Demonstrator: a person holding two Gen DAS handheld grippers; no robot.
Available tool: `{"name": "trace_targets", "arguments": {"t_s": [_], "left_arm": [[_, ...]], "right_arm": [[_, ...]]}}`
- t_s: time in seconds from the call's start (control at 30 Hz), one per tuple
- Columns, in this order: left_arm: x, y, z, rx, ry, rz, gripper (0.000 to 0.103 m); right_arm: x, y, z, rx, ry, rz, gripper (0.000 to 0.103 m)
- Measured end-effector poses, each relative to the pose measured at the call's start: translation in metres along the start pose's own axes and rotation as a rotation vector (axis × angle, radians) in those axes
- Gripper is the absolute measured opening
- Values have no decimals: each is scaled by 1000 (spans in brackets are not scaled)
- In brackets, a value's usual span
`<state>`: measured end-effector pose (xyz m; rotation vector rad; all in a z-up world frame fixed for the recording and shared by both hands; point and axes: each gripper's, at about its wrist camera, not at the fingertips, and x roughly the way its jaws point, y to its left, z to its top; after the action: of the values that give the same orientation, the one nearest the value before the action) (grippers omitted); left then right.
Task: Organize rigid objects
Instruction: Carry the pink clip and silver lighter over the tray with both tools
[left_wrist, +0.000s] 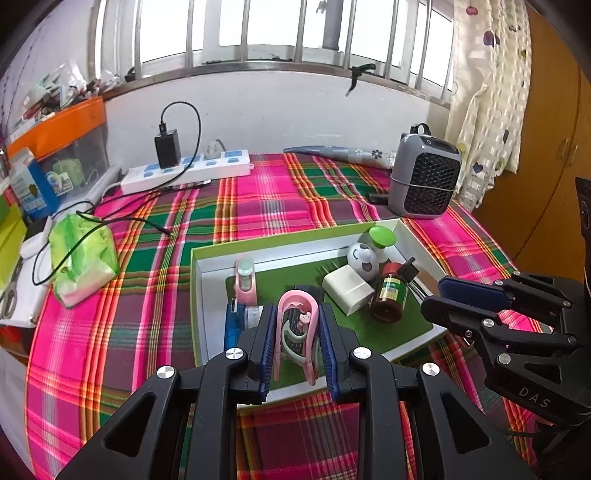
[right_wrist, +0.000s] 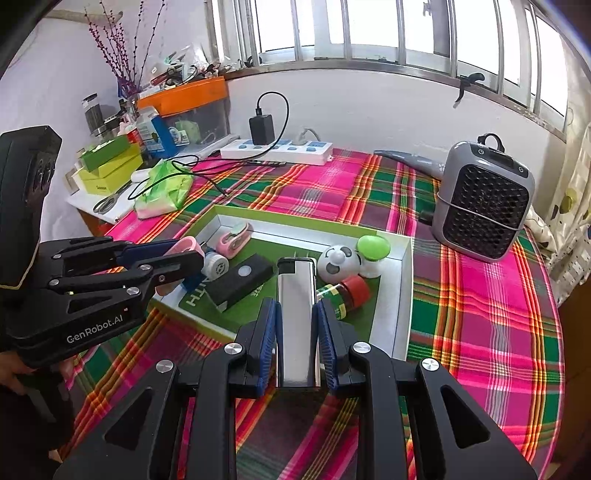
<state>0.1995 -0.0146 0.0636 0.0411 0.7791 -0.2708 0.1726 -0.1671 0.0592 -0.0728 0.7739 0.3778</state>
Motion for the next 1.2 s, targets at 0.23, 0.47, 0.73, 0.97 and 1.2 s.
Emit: {"name": "trace_targets", "arguments": {"t_s": [0.23,0.47,0.73,0.97,1.2], "left_arm": [[8,0,6,9,5,4,22],[23,1,15,11,15,3,22],[45,3,18,4,49,-1,22],[60,3,21,10,71,3,22],[70,2,21,8,91,3,22]], "right_arm": [[9,-3,5,5,6,-1,24],[20,-7,12,16,14,-4,24],[38,-15,18,38,40,-18,24],[50,-21,19,50,64,-22,24],[57,-23,21,50,64,-34,24]]}}
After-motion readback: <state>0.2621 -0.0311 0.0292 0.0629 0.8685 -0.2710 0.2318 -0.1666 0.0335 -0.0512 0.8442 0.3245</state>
